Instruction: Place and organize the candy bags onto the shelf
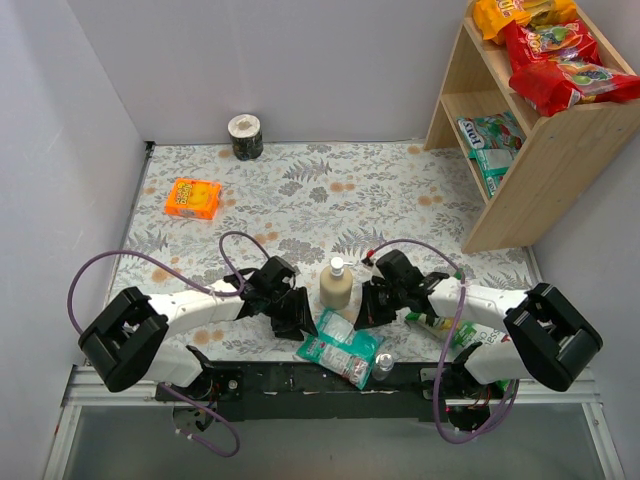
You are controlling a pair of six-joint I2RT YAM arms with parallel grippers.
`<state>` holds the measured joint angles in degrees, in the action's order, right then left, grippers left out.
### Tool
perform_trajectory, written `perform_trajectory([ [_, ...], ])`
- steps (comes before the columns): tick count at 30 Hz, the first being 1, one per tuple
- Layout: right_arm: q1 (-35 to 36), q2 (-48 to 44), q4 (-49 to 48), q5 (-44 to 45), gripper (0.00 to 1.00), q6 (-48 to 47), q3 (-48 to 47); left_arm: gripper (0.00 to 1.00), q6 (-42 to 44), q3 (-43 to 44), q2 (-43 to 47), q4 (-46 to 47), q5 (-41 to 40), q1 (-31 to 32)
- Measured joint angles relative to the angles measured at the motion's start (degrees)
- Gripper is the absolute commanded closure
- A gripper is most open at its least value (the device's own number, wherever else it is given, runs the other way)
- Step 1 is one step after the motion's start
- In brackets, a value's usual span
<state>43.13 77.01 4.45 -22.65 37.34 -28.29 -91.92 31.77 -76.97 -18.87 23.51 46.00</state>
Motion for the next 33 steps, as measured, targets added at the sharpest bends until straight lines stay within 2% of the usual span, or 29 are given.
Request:
perform_trajectory([
  [1, 0.02, -0.33, 1.66, 1.64, 0.99, -0.04, -0.76, 0.5, 0.24, 0.55, -0.04, -0.55, -0.79, 0.0],
  [2, 0.0, -0.7, 3.43, 3.37, 0.99, -0.17, -1.57, 0.4, 0.46, 1.14, -0.04, -1.05, -1.7, 0.0],
  [6, -1.77, -1.9, 11.08, 10.99, 0.99, -1.36, -5.33, 0.19, 1.38, 4.24, 0.09, -3.56, -5.77, 0.0],
  [9, -5.22, -2.6, 15.91, 16.81, 0.99, -2.78, -7.54, 0.11, 2.08, 6.54, 0.24, -5.33, -9.09, -0.02],
  [16, -14.6, -0.83, 18.69, 25.66, 0.99, -7.32, -13.53, 0.06, 3.56, 10.23, 0.28, -8.5, -13.9, -0.42],
  [27, -18.6, 19.21, 14.71, 27.58, 0.99, -12.66, -34.36, 0.05, 5.88, 13.07, 0.26, -12.26, -17.16, -5.27],
  [33, -20.37, 26.45, 13.79, 26.97, 0.99, -13.7, -41.64, 0.05, 8.04, 14.29, 0.26, -14.29, -17.97, -9.27],
])
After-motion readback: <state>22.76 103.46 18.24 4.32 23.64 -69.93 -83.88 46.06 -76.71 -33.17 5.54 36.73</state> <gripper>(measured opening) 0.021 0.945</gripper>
